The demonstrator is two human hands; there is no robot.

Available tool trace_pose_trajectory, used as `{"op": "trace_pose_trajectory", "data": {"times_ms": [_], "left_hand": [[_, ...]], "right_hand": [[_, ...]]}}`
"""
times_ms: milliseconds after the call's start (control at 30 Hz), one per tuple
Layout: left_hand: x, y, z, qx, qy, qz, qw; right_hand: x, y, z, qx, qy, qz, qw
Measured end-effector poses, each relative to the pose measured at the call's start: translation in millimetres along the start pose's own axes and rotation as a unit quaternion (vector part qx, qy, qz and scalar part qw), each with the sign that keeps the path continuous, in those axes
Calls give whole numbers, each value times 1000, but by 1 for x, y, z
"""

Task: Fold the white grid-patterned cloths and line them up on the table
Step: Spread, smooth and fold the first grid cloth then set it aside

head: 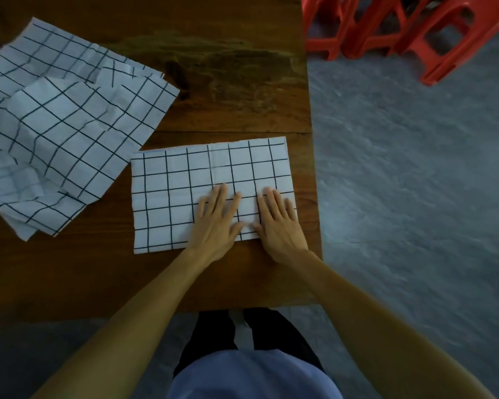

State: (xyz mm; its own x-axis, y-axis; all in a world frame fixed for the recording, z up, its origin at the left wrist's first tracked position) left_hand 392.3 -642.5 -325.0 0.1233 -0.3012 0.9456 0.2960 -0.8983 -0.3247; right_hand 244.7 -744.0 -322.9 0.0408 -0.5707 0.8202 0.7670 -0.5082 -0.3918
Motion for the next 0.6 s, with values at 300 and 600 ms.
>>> {"op": "trace_pose_trajectory", "data": {"times_ms": [300, 600], "left_hand": [[-5, -3, 2, -11, 5, 0, 1000], [-2, 2, 20, 37, -14, -49, 998]], "right_hand": [[1, -19, -7, -29, -15, -11, 999], [4, 35, 38, 23, 45, -40, 998]]}}
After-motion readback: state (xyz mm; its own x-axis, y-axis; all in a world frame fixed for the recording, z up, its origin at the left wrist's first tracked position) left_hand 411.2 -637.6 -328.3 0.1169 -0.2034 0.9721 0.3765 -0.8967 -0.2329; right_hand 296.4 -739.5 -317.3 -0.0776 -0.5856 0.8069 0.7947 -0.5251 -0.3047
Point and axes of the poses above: each hand's wrist, its own y-axis towards the middle knuckle, its own x-axis out of the back of the hand, z = x × y, the point moved 1 cm from there along y, towards the middle knuckle, and after that the axes turned 12 degrees about y, right-handed, at the moved point
